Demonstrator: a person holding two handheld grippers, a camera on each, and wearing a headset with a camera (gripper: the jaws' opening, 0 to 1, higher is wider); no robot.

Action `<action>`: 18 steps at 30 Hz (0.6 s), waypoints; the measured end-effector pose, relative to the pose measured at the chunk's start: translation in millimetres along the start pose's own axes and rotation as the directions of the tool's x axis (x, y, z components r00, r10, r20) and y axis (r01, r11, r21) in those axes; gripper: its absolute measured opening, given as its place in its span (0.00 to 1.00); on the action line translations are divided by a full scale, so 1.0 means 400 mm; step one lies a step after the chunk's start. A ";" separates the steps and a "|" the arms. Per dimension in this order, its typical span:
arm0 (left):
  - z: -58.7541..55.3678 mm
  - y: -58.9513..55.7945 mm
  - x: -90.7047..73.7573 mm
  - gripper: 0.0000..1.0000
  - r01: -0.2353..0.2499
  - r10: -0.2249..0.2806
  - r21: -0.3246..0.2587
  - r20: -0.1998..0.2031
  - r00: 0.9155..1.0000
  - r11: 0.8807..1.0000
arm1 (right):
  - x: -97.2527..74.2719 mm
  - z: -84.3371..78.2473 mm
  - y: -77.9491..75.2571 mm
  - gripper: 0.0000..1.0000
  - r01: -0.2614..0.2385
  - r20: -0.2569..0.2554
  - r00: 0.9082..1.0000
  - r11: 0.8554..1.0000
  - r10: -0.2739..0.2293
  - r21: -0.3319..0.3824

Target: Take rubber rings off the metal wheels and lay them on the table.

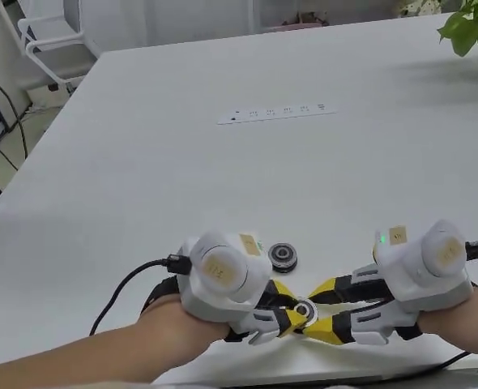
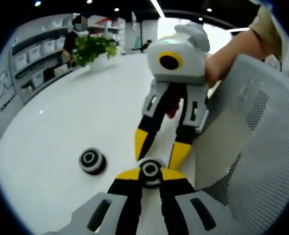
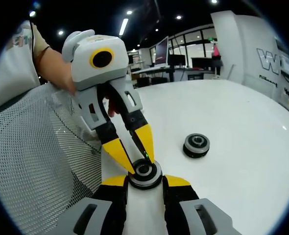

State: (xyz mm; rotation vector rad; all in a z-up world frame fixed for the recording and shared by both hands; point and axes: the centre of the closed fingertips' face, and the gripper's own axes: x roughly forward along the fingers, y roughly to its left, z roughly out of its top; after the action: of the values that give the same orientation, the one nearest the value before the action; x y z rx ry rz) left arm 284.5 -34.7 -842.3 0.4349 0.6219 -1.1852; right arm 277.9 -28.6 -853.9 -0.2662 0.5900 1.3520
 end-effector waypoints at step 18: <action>0.000 -0.001 0.001 0.14 -0.010 0.010 0.005 0.003 1.000 1.000 | -0.022 -0.008 0.000 0.20 0.015 0.022 1.000 0.999 -0.015 0.032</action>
State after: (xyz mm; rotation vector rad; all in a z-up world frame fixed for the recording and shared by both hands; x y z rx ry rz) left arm 284.3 -35.1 -842.7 0.4401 0.6140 -1.1777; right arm 276.2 -37.4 -851.9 -0.2288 0.5898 1.3284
